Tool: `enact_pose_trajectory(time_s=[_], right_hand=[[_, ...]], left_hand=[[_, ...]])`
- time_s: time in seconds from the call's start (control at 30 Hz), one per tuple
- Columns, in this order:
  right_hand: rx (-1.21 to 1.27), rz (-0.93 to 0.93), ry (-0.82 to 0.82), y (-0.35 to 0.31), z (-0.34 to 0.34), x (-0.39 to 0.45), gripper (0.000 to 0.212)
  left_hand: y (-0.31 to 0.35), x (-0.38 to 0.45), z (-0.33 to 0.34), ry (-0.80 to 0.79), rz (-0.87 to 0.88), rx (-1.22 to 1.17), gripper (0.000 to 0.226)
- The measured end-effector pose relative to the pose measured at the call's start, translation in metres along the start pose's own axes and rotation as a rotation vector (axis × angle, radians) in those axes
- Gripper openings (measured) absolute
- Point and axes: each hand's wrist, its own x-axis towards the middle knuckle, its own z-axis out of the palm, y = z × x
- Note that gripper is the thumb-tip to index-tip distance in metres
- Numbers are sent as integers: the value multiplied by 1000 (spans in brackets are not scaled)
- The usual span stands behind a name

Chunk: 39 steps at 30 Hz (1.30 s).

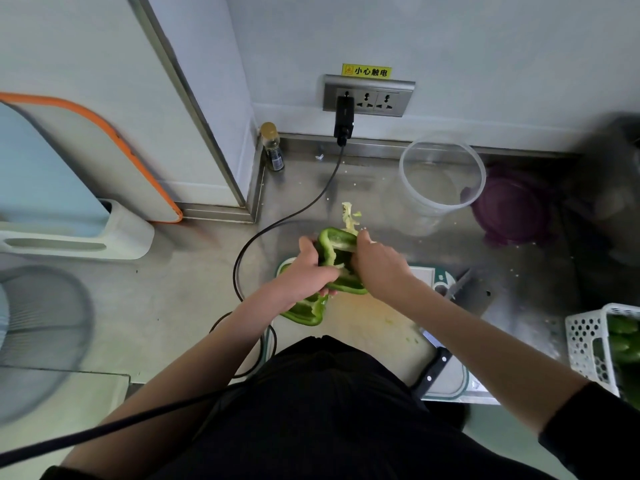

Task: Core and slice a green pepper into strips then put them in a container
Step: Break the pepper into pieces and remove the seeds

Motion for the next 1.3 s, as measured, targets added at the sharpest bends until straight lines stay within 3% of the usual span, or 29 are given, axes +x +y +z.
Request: enact_pose_trajectory(time_s=[0.17,0.3,0.43,0.53,0.6,0.77,0.9,1.0,1.13,1.3], right_hand=[[20,-144,-58,13,-10,-6,30],[38,-246,-49,23,-20,-7,8],[203,-272,120,29,-24,-4,20],[534,-169,308,29,-23,-1,27],[650,-75,343,31,-24,8,27],[366,-22,115,43,-22,37,44],[472,-249,157,28,-31,14,41],[29,-317,77,11,-30,2,56],[-30,-319,141,-3,-27,4,35],[-82,-333,109,-2,-22,3,33]], left_hand=[[-1,-1,-1,-26,-24,-39,42],[-3,1,-6,-27,-50,-92,43],[-1,8,-6,-4,-76,-128,42],[-2,13,-8,34,-103,-165,41],[-5,14,-11,56,-109,-184,43],[-8,10,-15,51,-63,-196,43],[-11,10,-18,50,-31,-175,43],[-12,10,-15,23,-9,-200,42],[-15,10,-16,-40,45,-179,39],[-18,7,-22,-93,109,-96,42]])
